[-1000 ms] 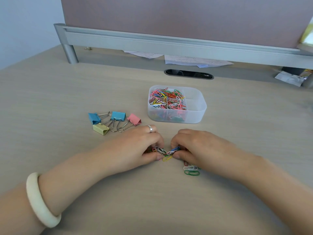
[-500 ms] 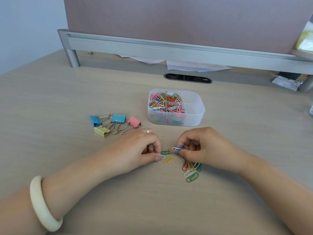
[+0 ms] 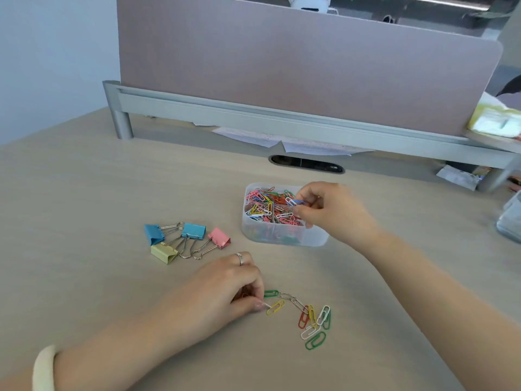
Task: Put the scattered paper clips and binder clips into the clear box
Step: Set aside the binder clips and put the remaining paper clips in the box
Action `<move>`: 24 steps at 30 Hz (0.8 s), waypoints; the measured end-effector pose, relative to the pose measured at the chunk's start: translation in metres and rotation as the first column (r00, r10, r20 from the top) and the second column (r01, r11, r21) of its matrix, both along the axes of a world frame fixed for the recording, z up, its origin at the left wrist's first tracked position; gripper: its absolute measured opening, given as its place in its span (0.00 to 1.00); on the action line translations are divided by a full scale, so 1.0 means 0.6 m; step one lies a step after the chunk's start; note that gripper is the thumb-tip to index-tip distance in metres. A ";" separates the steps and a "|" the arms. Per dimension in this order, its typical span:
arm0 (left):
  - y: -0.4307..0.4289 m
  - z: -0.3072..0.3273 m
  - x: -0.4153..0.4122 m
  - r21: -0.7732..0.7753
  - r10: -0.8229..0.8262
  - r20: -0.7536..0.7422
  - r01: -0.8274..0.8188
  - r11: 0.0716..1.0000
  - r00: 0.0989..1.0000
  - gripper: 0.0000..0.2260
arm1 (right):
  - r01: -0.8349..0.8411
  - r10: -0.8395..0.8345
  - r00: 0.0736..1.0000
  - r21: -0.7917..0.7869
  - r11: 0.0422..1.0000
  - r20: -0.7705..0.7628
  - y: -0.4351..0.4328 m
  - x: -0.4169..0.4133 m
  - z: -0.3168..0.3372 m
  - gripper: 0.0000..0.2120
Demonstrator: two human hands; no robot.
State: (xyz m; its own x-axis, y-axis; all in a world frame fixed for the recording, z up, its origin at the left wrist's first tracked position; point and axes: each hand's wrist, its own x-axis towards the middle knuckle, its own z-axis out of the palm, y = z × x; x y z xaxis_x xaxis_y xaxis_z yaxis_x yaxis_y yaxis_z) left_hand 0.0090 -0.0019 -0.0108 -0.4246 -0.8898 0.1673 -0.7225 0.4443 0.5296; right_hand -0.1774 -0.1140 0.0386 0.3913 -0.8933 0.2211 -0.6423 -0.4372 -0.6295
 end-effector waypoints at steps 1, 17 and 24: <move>0.000 -0.001 0.000 0.001 -0.005 -0.009 0.005 1.000 1.000 0.05 | 0.008 -0.008 0.999 -0.006 1.000 -0.044 -0.010 0.006 -0.004 0.05; -0.002 -0.005 0.000 -0.017 0.015 -0.132 -0.017 1.000 0.991 0.05 | -0.118 0.054 0.969 -0.255 0.960 -0.243 -0.001 -0.009 -0.026 0.08; -0.022 0.020 0.007 -0.011 0.123 -0.203 -0.128 0.992 0.971 0.07 | -0.233 0.232 0.972 -0.115 0.966 -0.027 0.073 -0.062 -0.026 0.07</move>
State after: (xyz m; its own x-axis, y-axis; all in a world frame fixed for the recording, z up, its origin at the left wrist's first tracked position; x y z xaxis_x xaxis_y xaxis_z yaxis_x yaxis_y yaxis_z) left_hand 0.0132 -0.0154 0.0010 -0.2653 -0.9284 0.2601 -0.6528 0.3714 0.6602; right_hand -0.2146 -0.0705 0.0228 0.5888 -0.7457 0.3119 -0.5225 -0.6456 -0.5570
